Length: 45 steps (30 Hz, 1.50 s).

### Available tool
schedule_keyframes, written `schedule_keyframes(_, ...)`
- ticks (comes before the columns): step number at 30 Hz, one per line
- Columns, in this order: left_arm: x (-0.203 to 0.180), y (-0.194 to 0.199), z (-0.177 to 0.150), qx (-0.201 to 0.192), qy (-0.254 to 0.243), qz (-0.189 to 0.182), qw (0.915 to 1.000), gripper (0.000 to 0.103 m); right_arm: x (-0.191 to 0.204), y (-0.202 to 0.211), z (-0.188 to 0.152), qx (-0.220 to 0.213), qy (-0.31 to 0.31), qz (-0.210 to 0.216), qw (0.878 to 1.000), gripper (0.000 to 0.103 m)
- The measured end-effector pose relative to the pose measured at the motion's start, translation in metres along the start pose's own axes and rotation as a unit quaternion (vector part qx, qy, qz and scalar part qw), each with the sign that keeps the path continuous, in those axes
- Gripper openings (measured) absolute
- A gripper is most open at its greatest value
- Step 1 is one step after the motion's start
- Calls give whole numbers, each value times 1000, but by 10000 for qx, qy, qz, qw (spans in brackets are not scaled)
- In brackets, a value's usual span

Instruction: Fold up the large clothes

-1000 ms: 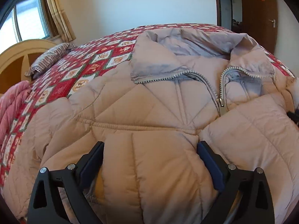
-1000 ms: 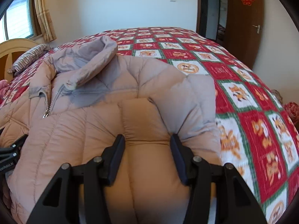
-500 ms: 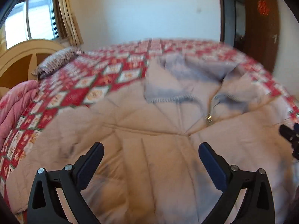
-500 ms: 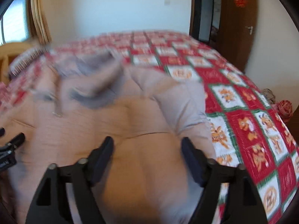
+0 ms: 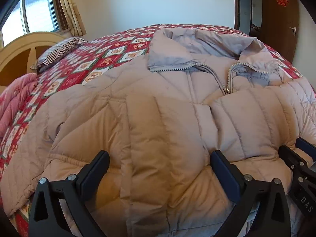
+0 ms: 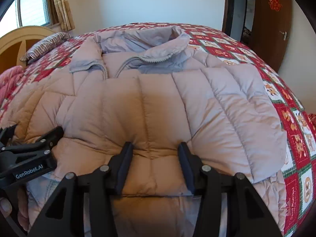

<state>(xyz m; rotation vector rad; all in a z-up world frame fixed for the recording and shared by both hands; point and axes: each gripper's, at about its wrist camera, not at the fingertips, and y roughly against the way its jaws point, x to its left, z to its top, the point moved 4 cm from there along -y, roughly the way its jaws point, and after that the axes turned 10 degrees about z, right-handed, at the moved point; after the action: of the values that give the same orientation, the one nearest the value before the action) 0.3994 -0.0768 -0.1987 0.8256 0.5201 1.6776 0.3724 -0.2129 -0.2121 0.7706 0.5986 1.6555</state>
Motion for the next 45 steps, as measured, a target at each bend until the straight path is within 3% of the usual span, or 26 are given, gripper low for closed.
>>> schedule_keyframes(10,-6,0,-4,-59,-86,147,9998,102,2,-1,-2,-60,47,-92,9999,51)
schedule_keyframes(15,0,6,12,343,-199,22,9992,102,4,-3,-1,-28,111,-167,9998,53)
schedule_keyframes(17,25,29,21,164,2,70,9998,102,2,4,0,-44,56,-44,10000,60)
schedule_keyframes(19,66,62,24,-132,325,-197,9992,102,0,19,-3,-37,-35,-99,9999,87)
schedule_keyframes(21,113,88,16,-449,526,-88,9976,102,3,47,-7,-321,-109,-262,9991,93)
schedule_keyframes(23,161,97,-2,-569,641,233,9960,102,14,72,-16,-543,-15,-208,9983,93)
schedule_keyframes(27,272,83,-64,-274,1030,1180,9873,102,38,93,-37,-559,254,-44,9981,93)
schedule_keyframes(29,325,66,-99,131,1316,1583,9785,102,53,97,-49,-532,477,47,9974,93)
schedule_keyframes(32,391,41,-146,665,1930,1877,9608,102,75,99,-63,-517,887,-19,9947,93)
schedule_keyframes(34,417,27,-167,934,2417,1642,9518,102,88,100,-70,-526,1072,-34,9928,93)
schedule_keyframes(36,423,16,-180,1083,2823,1067,9472,102,99,102,-75,-519,1205,30,9913,93)
schedule_keyframes(38,419,9,-184,1146,3030,720,9433,102,107,103,-77,-515,1336,-3,9897,93)
schedule_keyframes(40,408,7,-183,1063,2967,627,9470,100,112,108,-80,-549,1428,-19,9882,93)
schedule_keyframes(41,403,8,-181,986,2865,657,9507,84,113,110,-81,-567,1436,-23,9880,93)
schedule_keyframes(42,399,9,-178,936,2766,611,9545,50,113,112,-82,-589,1426,-38,9880,93)
schedule_keyframes(43,396,9,-176,908,2684,416,9581,30,112,115,-82,-616,1401,-50,9882,93)
schedule_keyframes(44,396,9,-173,931,2678,257,9586,15,110,118,-83,-641,1370,-55,9885,93)
schedule_keyframes(45,399,11,-171,921,2725,201,9575,13,107,121,-83,-669,1331,-66,9888,93)
